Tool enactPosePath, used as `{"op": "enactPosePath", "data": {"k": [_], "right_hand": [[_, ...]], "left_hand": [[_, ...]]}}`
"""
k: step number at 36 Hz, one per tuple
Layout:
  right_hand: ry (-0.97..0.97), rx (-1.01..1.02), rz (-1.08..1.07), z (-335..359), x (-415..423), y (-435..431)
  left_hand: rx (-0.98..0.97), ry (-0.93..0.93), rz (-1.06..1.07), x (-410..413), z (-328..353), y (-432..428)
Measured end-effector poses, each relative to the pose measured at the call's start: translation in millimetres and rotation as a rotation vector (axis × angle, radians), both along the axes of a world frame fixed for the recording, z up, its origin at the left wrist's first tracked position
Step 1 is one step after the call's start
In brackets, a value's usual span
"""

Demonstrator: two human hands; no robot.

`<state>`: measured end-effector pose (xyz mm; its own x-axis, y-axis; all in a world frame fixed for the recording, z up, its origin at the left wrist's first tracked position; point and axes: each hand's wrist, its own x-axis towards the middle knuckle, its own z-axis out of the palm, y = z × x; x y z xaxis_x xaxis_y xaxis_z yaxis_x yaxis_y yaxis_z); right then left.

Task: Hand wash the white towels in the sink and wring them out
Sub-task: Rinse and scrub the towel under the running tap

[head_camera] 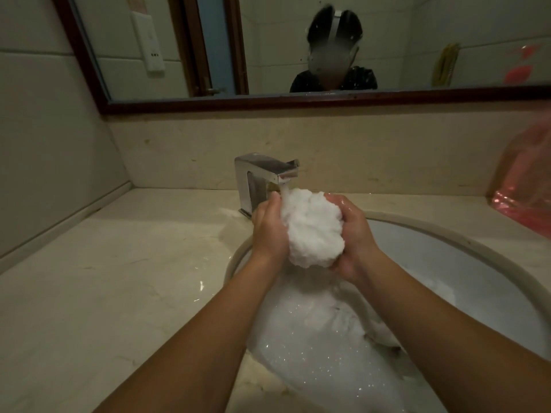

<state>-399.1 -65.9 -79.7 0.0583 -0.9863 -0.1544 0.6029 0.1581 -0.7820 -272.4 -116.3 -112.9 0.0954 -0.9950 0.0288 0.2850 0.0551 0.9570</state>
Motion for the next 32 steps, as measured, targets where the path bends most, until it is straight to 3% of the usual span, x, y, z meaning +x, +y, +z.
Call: {"op": "enactPosePath", "data": {"k": [3, 6, 14, 21, 24, 28, 32], "right_hand": [[-0.010, -0.097, -0.059, -2.5, -1.0, -6.3], [0.009, -0.137, -0.102, -10.2, -3.1, -15.8], [0.236, -0.228, -0.150, -12.8, 7.9, -20.7], [0.510, -0.210, -0.203, -5.9, 5.0, -23.0], [0.476, -0.102, -0.178, -7.9, 2.3, -24.3], [0.412, -0.002, -0.096, -12.3, 13.5, -23.9], [0.470, -0.044, -0.226, -14.9, 22.3, -21.7]], "left_hand": [[0.091, -0.023, -0.104, -1.0, 4.7, 5.1], [0.163, 0.073, -0.198, -4.5, 36.7, 41.1], [0.234, 0.204, -0.342, 8.9, 32.2, 33.5], [0.113, 0.209, -0.143, 4.6, 31.7, 26.9], [0.010, 0.132, 0.051, 6.3, 34.4, 23.3], [0.035, 0.107, -0.004, 10.0, 20.0, 7.7], [0.091, 0.110, -0.067, 8.6, 29.6, 17.4]]}}
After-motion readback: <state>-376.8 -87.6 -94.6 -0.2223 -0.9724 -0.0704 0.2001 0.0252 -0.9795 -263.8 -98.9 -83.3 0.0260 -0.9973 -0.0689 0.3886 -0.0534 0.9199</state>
